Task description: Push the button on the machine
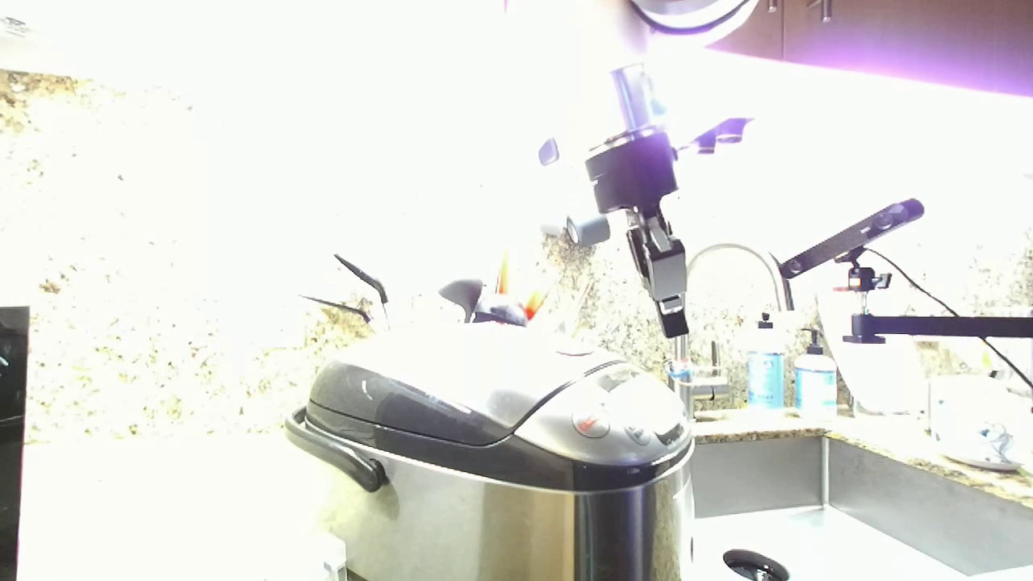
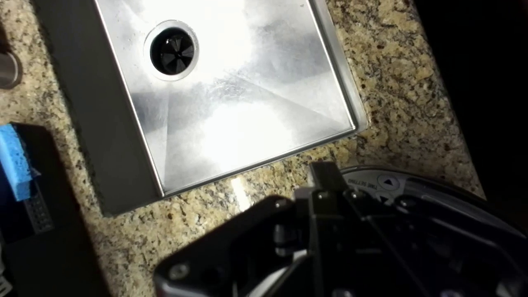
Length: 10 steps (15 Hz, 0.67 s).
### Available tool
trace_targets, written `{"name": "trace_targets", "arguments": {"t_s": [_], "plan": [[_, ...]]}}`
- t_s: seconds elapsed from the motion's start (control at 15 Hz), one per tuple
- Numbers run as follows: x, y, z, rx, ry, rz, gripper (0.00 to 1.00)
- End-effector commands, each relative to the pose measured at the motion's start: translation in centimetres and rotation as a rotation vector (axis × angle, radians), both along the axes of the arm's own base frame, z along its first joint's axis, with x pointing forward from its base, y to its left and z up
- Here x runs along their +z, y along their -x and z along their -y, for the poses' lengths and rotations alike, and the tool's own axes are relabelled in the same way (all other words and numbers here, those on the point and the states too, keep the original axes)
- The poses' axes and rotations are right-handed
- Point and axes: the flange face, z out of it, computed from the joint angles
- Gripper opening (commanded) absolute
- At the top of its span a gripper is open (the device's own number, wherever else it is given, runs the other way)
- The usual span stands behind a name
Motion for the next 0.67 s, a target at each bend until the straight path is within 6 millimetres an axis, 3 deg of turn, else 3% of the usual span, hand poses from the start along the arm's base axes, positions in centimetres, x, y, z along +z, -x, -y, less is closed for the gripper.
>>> {"name": "trace_targets", "arguments": {"t_s": [0.0,0.27,0.33,0.4,0.6], "plan": [[3.1,2.8,-2.7,0.035,0.054,0.024,0.0],[5.5,5.1,-5.3,0.066,0.071,0.05,0.0],[4.2,2.9,-4.3,0.065,0.053,0.037,0.26],[4.7,3.3,-4.7,0.071,0.052,0.043,0.03],[4.2,3.2,-4.5,0.069,0.051,0.035,0.25]]}}
